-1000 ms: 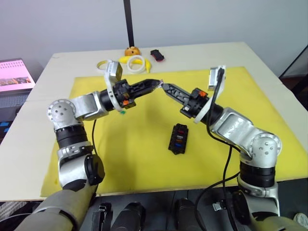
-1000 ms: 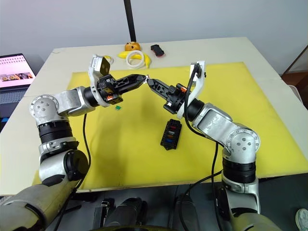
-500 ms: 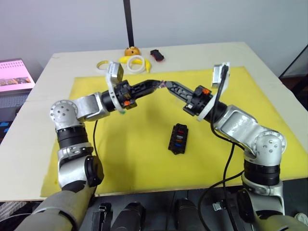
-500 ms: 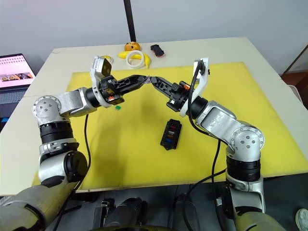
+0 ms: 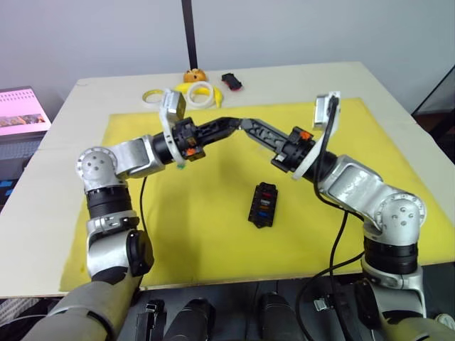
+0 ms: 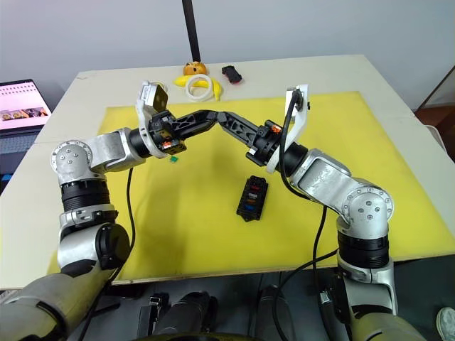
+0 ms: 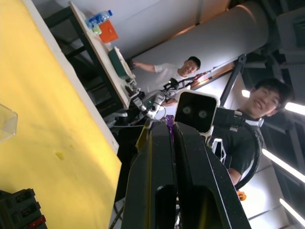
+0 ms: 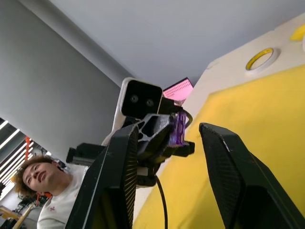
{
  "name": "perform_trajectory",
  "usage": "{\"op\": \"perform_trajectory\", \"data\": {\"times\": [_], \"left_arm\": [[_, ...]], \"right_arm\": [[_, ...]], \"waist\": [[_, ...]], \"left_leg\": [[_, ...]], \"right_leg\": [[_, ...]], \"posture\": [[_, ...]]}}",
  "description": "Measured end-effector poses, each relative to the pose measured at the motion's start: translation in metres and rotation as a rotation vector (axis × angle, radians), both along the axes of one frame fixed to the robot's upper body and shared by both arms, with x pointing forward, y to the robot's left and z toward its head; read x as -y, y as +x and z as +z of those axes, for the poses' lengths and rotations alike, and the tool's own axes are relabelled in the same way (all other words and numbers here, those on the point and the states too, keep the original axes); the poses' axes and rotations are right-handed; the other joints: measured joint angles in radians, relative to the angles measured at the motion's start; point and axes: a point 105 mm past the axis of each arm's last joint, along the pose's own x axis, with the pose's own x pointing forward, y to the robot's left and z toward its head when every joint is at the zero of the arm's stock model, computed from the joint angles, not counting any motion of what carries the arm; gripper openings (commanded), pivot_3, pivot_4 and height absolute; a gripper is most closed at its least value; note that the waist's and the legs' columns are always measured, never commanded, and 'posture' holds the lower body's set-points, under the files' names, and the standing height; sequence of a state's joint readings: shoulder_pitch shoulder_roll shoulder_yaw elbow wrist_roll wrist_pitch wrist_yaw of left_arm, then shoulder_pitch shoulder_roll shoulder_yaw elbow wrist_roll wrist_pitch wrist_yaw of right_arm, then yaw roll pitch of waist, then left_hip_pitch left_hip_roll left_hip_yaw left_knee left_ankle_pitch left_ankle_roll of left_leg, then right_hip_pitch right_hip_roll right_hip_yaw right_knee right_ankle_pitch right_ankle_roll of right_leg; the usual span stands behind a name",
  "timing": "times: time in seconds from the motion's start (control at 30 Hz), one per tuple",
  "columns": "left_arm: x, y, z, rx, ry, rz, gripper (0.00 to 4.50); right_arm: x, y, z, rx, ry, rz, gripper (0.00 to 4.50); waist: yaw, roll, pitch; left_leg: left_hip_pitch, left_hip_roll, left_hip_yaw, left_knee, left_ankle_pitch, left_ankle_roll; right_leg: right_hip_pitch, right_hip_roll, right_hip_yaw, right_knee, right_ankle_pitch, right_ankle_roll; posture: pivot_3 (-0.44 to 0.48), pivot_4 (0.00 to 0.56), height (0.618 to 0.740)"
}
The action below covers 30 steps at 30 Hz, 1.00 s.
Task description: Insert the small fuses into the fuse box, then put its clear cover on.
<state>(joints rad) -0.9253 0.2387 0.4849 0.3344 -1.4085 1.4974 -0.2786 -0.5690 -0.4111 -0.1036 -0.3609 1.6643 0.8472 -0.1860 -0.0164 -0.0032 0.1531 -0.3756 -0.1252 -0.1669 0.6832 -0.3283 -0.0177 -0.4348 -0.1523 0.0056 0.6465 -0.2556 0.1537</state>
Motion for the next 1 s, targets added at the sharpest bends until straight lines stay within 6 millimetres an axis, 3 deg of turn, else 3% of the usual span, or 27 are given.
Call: {"op": "perform_trajectory", "data": {"times": [0.13, 0.2, 0.43, 0.6, 0.63, 0.73, 0.83, 0.93, 1.0], "left_arm": [[-0.001, 0.0, 0.001, 0.003, 0.0, 0.005, 0.0], [-0.001, -0.001, 0.002, 0.009, -0.014, -0.006, 0.0], [0.001, 0.0, 0.0, 0.006, -0.023, -0.006, 0.0], [-0.001, -0.001, -0.004, 0.023, 0.033, -0.008, 1.84], [-0.005, -0.002, -0.006, 0.042, 0.075, -0.003, 2.47], [-0.023, -0.011, -0.008, 0.15, 0.208, 0.011, 3.73], [-0.026, -0.022, -0.013, 0.281, 0.317, -0.031, 3.73], [-0.024, -0.032, -0.025, 0.451, 0.436, -0.13, 4.41], [-0.019, -0.036, -0.037, 0.575, 0.5, -0.192, 4.41]], "right_arm": [[0.0, 0.0, 0.0, 0.001, 0.004, -0.001, 1.03], [0.001, 0.001, 0.0, -0.001, 0.007, -0.008, 0.07], [0.002, 0.001, -0.001, -0.006, 0.013, -0.01, 0.07], [0.003, -0.003, 0.001, 0.003, 0.006, 0.005, 0.0], [0.004, -0.005, 0.002, 0.008, -0.004, 0.017, 0.0], [0.014, -0.013, 0.008, 0.05, -0.071, 0.044, 0.0], [0.024, -0.021, 0.008, 0.081, -0.193, 0.082, 0.0], [0.037, -0.026, 0.004, 0.108, -0.363, 0.123, 0.0], [0.047, -0.025, 0.002, 0.141, -0.497, 0.108, 0.0]], "waist": [[0.001, 0.0, 0.0], [0.001, 0.0, 0.0], [0.001, 0.0, 0.0], [0.0, 0.0, 0.0], [-0.001, 0.0, 0.0], [-0.003, 0.0, 0.0], [0.004, 0.001, 0.0], [0.009, 0.001, 0.001], [0.009, 0.001, 0.001]], "left_leg": [[0.0, 0.0, 0.0, 0.0, 0.0, 0.0], [0.0, 0.0, 0.0, 0.0, 0.0, 0.0], [0.0, 0.0, 0.0, 0.0, 0.0, 0.0], [0.0, 0.0, 0.0, 0.0, 0.0, 0.0], [0.0, 0.0, 0.0, 0.0, 0.0, 0.0], [0.0, 0.0, 0.001, -0.002, 0.0, 0.0], [0.0, 0.0, 0.001, -0.001, 0.0, 0.0], [0.0, 0.0, 0.0, -0.001, 0.0, 0.0], [0.001, 0.0, 0.0, -0.002, 0.0, 0.001]], "right_leg": [[0.0, 0.0, 0.0, 0.0, 0.0, 0.0], [0.0, 0.0, 0.0, 0.0, 0.0, 0.0], [0.0, 0.0, 0.0, 0.0, 0.0, 0.0], [0.0, 0.0, 0.0, 0.0, 0.0, 0.0], [0.0, 0.0, 0.0, 0.0, 0.0, 0.0], [-0.001, 0.001, 0.0, 0.0, 0.0, 0.0], [0.001, 0.0, 0.0, -0.005, 0.0, 0.0], [0.005, 0.001, -0.001, -0.013, 0.0, 0.0], [0.006, 0.001, -0.001, -0.015, 0.0, 0.0]], "posture": [[0.0, 0.15, 0.74], [0.0, 0.15, 0.74], [0.0, 0.15, 0.74], [0.0, 0.15, 0.74], [0.0, 0.15, 0.74], [0.0, 0.15, 0.74], [0.0, 0.15, 0.74], [0.0, 0.15, 0.74], [0.0, 0.15, 0.74]]}}
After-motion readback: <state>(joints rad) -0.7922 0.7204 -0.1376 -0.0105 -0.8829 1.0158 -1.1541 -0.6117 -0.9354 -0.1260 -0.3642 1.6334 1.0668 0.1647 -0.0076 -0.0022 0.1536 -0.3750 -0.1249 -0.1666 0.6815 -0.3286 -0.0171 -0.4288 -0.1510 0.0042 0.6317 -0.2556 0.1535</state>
